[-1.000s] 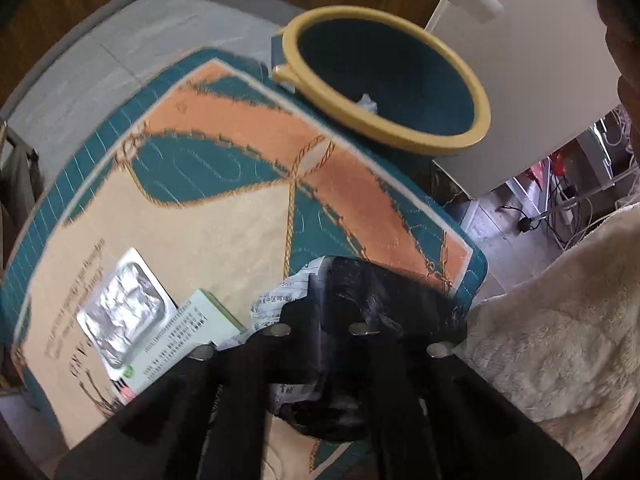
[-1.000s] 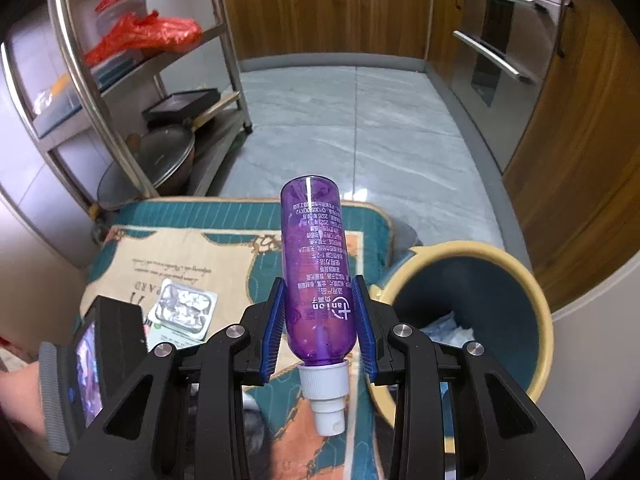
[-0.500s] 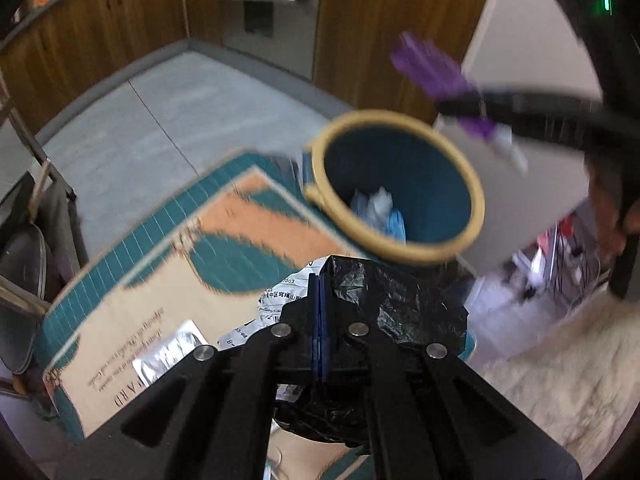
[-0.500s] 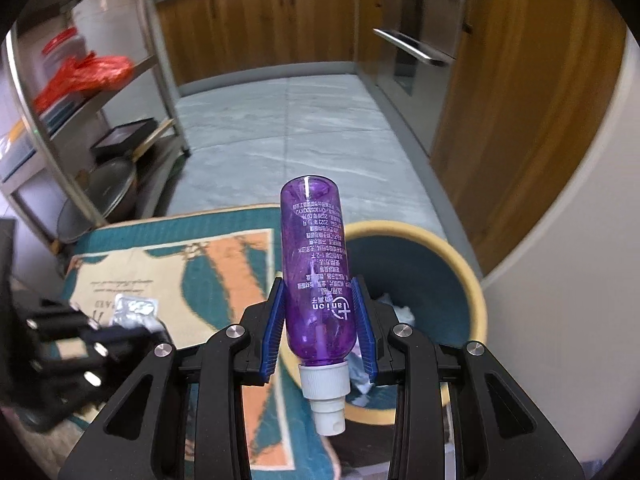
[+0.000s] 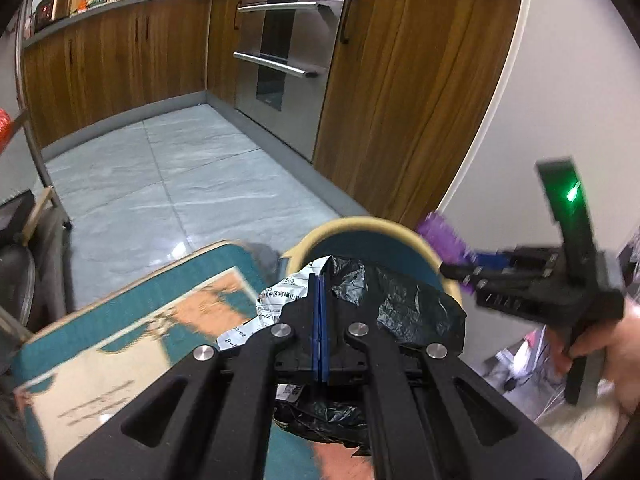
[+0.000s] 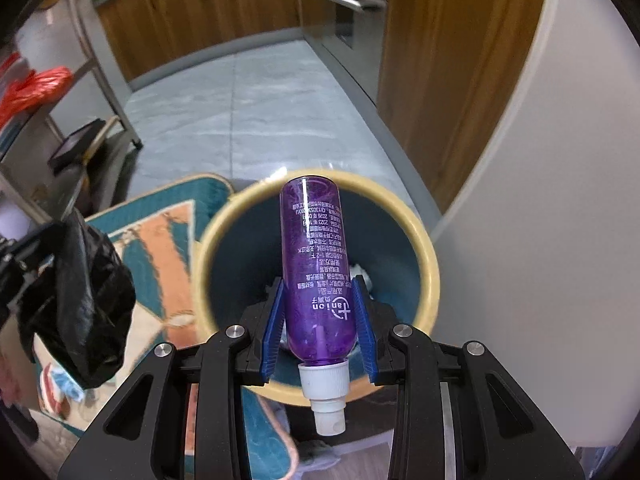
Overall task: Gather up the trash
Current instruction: 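Open the right tool to drop the bottle while the left tool drops the black bag, then move both open tools back over the cushion of trash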
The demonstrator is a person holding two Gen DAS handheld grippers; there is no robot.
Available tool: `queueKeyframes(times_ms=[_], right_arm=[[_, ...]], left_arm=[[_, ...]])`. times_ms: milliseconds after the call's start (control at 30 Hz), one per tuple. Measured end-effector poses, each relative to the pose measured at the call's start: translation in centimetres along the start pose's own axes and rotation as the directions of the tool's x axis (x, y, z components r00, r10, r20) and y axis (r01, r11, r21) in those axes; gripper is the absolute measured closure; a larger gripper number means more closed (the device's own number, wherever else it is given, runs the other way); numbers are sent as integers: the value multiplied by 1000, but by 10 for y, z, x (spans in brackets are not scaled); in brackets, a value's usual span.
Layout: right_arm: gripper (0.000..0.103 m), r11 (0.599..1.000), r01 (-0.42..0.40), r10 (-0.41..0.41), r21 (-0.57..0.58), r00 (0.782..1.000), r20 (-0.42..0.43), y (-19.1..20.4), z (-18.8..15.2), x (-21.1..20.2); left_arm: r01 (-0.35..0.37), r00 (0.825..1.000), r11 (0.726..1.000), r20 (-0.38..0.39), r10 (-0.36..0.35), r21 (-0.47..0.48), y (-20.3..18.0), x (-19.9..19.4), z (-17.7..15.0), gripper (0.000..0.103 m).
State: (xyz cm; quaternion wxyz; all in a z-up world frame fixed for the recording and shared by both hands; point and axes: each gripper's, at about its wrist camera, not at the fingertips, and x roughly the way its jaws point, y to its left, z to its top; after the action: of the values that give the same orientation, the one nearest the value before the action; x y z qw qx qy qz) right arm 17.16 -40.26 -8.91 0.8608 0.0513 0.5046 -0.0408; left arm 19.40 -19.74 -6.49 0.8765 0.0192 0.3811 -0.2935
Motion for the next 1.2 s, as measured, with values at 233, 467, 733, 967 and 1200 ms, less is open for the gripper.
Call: queueKeyframes(times_ms=[233, 467, 733, 967, 1200], right_arm=[[68, 999, 3, 0, 42, 997, -76, -17, -3, 25], [68, 999, 19, -14, 44, 995, -101, -23, -5, 37], [68, 998, 38, -34, 47, 996, -81, -23, -1, 41], [58, 998, 53, -52, 18, 997, -57, -14, 1, 33], [32, 998, 63, -63, -6, 998, -13, 1, 4, 14]], left_arm=[[51, 998, 997, -30, -52, -56, -9, 45, -2, 103], [66, 997, 998, -44, -67, -21, -25, 73, -7, 103], [69, 996, 997, -47, -70, -20, -28, 81, -6, 101], [70, 997, 996, -35, -72, -50, -20, 72, -4, 74], [41, 999, 994, -14, -43, -105, -2, 45, -6, 49]])
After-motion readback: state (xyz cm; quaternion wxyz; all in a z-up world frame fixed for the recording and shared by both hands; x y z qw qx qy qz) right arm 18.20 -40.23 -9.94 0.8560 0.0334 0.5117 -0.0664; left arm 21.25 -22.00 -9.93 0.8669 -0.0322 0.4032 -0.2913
